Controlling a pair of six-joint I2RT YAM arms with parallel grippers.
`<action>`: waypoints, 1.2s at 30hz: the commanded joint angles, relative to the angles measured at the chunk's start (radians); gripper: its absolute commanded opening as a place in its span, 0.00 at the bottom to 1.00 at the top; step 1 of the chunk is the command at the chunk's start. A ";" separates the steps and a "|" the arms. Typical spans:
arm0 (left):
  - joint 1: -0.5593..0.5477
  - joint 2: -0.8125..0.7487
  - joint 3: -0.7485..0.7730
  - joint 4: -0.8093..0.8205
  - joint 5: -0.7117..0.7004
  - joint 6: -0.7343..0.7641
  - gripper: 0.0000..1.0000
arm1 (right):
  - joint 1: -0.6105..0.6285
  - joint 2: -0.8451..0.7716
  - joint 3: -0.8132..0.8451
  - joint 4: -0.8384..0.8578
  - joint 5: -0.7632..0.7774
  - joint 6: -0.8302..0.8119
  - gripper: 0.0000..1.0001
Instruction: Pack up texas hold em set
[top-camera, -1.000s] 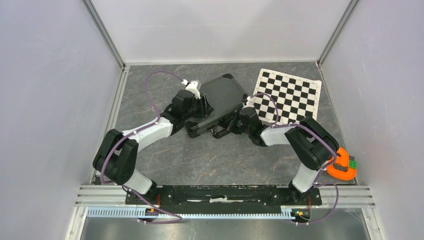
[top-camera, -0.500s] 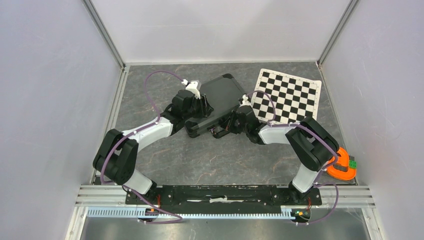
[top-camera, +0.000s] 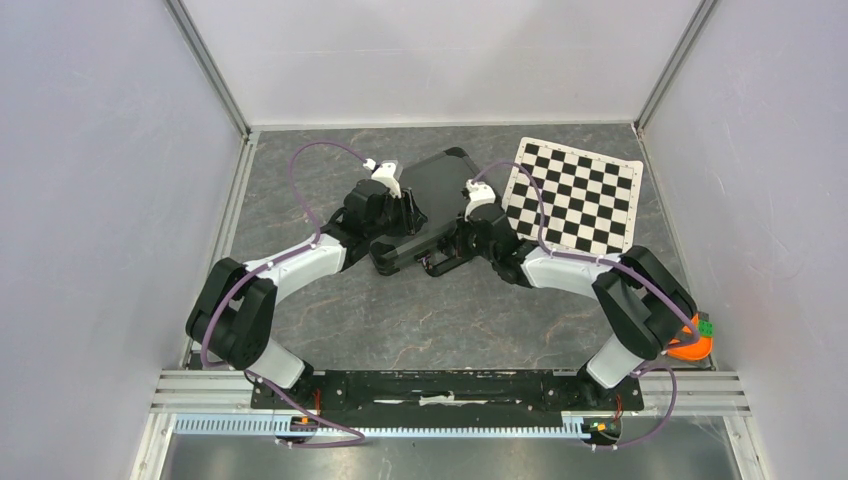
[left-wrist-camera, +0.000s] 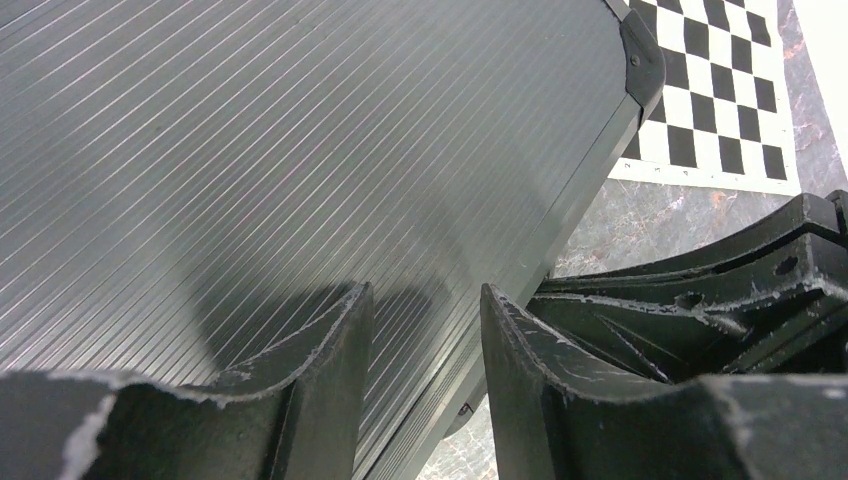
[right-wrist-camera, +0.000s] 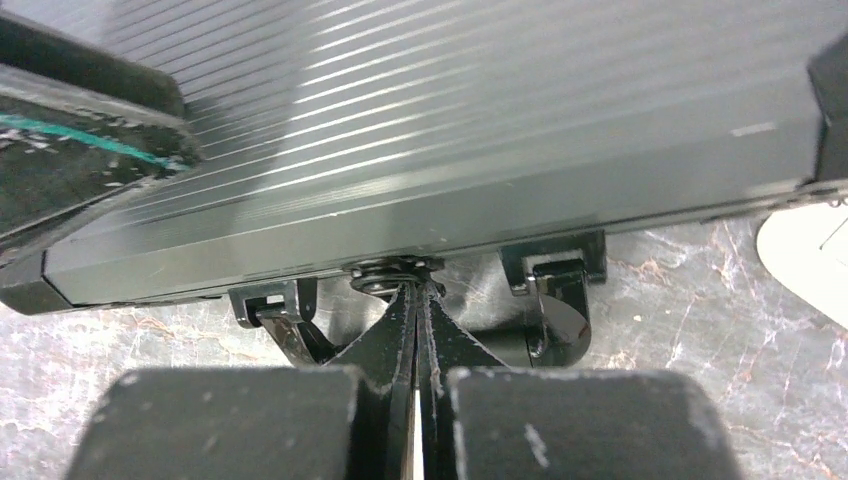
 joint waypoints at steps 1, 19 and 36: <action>-0.008 0.065 -0.034 -0.208 -0.018 0.052 0.51 | 0.029 0.031 0.054 -0.011 0.024 -0.130 0.00; -0.008 0.067 -0.032 -0.211 -0.017 0.052 0.51 | 0.069 0.145 0.016 0.060 0.100 -0.127 0.00; -0.008 0.076 -0.028 -0.215 -0.016 0.052 0.51 | 0.071 0.195 -0.019 0.050 0.149 -0.100 0.00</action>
